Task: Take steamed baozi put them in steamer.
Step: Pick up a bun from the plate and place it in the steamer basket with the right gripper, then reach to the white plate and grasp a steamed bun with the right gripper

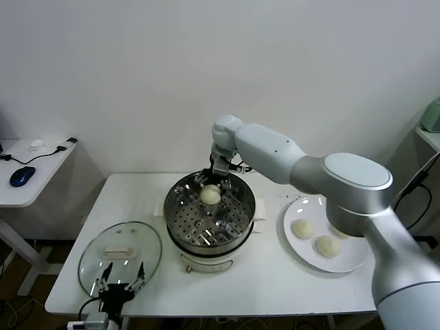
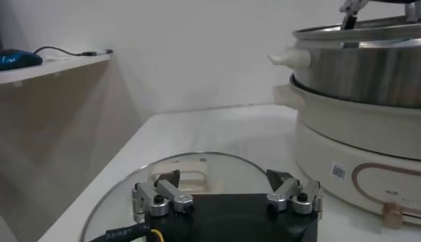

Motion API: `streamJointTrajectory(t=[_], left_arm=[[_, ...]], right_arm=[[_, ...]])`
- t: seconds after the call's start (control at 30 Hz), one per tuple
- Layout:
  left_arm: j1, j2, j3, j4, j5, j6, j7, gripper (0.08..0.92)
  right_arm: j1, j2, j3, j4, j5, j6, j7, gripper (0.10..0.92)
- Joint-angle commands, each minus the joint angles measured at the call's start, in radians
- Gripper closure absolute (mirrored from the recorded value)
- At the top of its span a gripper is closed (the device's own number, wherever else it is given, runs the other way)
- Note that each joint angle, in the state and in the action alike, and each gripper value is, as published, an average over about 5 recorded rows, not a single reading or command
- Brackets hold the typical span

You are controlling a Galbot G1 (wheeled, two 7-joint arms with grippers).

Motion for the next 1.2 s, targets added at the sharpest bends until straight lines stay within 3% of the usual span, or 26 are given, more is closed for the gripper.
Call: streamJointTrajectory(t=[0.03, 0.23, 0.4, 0.6, 0.8, 1.0, 1.2], left_arm=[[0.001, -0.001, 0.0, -0.001, 0.0, 0.001, 0.0, 0.177], [0.006, -0.003, 0.005, -0.004, 0.004, 0.0, 0.001, 0.177], [0.008, -0.002, 0.002, -0.004, 0.003, -0.001, 0.001, 0.177], [0.002, 0.003, -0.004, 0.0, -0.005, -0.001, 0.001, 0.177], [-0.007, 0.001, -0.006, 0.002, -0.007, 0.002, 0.002, 0.177], [-0.003, -0.004, -0.009, 0.008, -0.006, 0.002, 0.0, 0.177], [0.005, -0.013, -0.009, 0.011, -0.002, -0.001, -0.002, 0.177]], right_arm=[[0.066, -0.025, -0.047, 0.027, 0.159, 0.011, -0.071, 0.203], [0.276, -0.127, -0.19, 0.077, 0.511, -0.029, -0.225, 0.202], [0.467, -0.304, -0.435, 0.172, 0.844, -0.303, -0.233, 0.203], [0.499, -0.602, -0.608, 0.329, 0.783, -0.575, -0.138, 0.202], [0.408, -0.804, -0.665, 0.559, 0.751, -0.819, 0.001, 0.203], [0.227, -0.849, -0.589, 0.634, 0.759, -0.991, 0.121, 0.203], [0.001, -0.785, -0.382, 0.522, 0.684, -1.057, 0.204, 0.203]])
